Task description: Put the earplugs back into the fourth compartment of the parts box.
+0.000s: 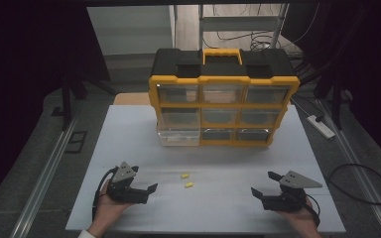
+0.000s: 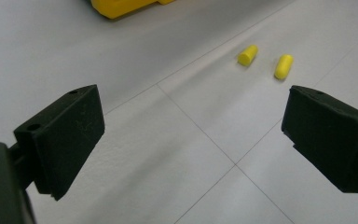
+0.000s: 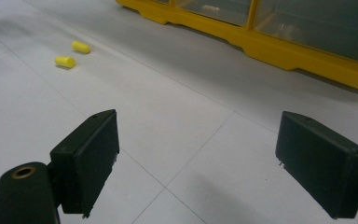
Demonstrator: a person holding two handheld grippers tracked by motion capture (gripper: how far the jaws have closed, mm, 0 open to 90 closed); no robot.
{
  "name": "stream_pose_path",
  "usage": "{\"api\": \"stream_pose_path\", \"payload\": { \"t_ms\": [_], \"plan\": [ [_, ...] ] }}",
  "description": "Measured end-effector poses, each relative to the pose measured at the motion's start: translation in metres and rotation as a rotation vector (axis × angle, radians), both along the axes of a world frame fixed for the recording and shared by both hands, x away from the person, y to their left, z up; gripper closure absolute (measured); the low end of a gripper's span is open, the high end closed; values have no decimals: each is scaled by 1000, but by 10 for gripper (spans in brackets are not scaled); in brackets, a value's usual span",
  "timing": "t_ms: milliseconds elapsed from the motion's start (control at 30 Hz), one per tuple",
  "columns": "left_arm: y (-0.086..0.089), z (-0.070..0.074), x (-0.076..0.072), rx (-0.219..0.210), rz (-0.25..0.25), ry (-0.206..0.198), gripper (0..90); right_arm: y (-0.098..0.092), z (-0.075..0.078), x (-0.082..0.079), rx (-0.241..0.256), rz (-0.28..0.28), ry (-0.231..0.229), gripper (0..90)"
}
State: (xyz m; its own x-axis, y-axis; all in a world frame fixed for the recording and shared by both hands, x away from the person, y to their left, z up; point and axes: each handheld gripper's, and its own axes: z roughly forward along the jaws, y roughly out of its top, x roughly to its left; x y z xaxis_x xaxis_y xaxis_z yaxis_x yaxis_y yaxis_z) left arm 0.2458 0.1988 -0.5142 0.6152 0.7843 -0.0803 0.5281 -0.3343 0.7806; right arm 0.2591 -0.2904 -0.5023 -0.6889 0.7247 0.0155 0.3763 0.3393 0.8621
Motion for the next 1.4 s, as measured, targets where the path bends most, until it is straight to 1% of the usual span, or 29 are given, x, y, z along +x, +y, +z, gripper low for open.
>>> {"api": "stream_pose_path", "payload": {
  "t_ms": [333, 433, 567, 667, 867, 1133, 1200, 1400],
  "plan": [
    [2, -1, -1, -8, 11, 3, 57, 1, -1, 0, -6, 8, 10, 146],
    [1, 0, -1, -9, 11, 3, 58, 0, -2, 1, -15, 9, 16, 150],
    [1, -1, -1, -3, 8, 8, 58, 0, -1, 1, -10, 7, 23, 152],
    [2, -1, -2, -14, 16, 9, 60, 2, -1, 2, -16, 10, 17, 152],
    [2, 0, -3, -17, 16, 13, 61, 4, -2, 4, -20, 15, 23, 153],
    [-5, 5, -1, -11, -13, 16, 67, 5, -2, 5, -21, 18, 24, 154],
    [-5, 5, -1, -12, -13, 17, 67, 4, -1, 5, -20, 18, 25, 154],
    [-10, 11, 3, -14, -29, 26, 69, 4, -2, 5, -25, 15, 28, 157]
  ]
}}
